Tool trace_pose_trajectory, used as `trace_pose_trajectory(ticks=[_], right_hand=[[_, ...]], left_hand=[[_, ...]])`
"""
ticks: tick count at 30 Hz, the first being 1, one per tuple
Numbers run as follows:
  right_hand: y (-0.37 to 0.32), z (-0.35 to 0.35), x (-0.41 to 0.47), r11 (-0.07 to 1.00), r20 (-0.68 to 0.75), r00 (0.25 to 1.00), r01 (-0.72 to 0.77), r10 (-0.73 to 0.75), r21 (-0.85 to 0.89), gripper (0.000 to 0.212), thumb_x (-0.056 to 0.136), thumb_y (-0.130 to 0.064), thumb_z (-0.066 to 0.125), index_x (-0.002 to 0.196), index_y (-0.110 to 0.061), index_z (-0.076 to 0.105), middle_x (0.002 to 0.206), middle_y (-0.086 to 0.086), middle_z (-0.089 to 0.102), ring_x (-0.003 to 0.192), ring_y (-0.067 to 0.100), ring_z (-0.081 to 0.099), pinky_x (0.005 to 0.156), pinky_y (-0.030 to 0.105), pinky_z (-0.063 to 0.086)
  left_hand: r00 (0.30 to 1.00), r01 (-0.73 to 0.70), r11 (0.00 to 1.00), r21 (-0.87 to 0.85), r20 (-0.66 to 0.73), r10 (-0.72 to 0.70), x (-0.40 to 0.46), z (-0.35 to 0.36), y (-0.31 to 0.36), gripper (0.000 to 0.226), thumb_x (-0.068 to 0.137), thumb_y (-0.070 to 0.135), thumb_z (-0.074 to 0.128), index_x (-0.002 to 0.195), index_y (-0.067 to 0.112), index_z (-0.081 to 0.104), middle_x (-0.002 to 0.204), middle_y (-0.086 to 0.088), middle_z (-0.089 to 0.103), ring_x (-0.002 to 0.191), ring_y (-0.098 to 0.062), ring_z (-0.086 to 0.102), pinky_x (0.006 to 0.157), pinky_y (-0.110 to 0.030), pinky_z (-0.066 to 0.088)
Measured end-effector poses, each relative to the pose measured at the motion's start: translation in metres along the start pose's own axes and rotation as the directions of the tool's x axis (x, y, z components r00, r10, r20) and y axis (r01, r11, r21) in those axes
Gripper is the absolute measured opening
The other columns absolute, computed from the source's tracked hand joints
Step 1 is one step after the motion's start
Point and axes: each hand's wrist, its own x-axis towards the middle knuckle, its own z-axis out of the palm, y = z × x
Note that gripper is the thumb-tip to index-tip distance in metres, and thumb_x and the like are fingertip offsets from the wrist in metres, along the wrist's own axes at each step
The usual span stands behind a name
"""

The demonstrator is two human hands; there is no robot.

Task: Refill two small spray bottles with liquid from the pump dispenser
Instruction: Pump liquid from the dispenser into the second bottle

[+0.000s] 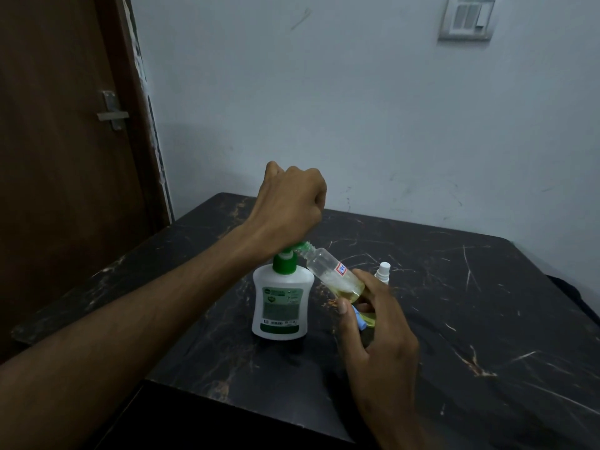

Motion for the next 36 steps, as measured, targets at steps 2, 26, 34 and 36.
trace_pose_trajectory(ticks=[2,26,34,36], right_hand=[[-0.0006,-0.0001,0.0,1.0,-0.001,1.0,-0.003,0.003,0.005,0.038,0.095,-0.022,0.066,0.133,-0.017,0.065,0.115,-0.007,0.069,0.101,0.003,0.066,0.087,0.0,0.042],[-0.0009,-0.0015,-0.0008,1.0,0.015,1.0,0.018,-0.018,0.008,0.039,0.099,-0.02,0.06,0.137,-0.012,0.062,0.122,-0.004,0.068,0.107,0.002,0.065,0.091,0.002,0.042],[-0.0011,-0.0009,-0.0006,1.0,0.009,1.0,0.016,-0.016,0.0,0.039,0.098,-0.017,0.061,0.136,-0.012,0.063,0.121,-0.005,0.068,0.107,0.001,0.064,0.09,0.002,0.042],[-0.0014,-0.001,-0.0006,1.0,0.008,1.0,0.016,-0.016,0.001,0.039,0.097,-0.017,0.061,0.136,-0.012,0.063,0.121,-0.004,0.068,0.107,0.003,0.065,0.091,0.002,0.042]], left_hand=[[1.0,-0.007,1.0,0.008,-0.01,0.007,0.0009,-0.0006,-0.0005,0.023,0.083,0.001,0.061,0.079,0.02,0.072,0.077,0.005,0.071,0.075,-0.018,0.063,0.103,-0.043,0.035],[0.999,-0.045,0.999,0.006,-0.027,0.045,0.0032,-0.0019,-0.0012,0.025,0.079,0.0,0.058,0.077,0.02,0.072,0.074,0.006,0.07,0.07,-0.016,0.061,0.101,-0.042,0.036],[0.998,-0.055,0.998,-0.009,-0.025,0.055,0.0028,-0.0009,0.0002,0.026,0.078,-0.002,0.059,0.078,0.02,0.074,0.077,0.007,0.07,0.073,-0.016,0.062,0.1,-0.04,0.035],[0.998,-0.059,0.998,-0.008,-0.022,0.058,0.0018,-0.0013,-0.0007,0.026,0.077,-0.001,0.059,0.077,0.019,0.074,0.077,0.006,0.071,0.073,-0.017,0.062,0.1,-0.041,0.036]])
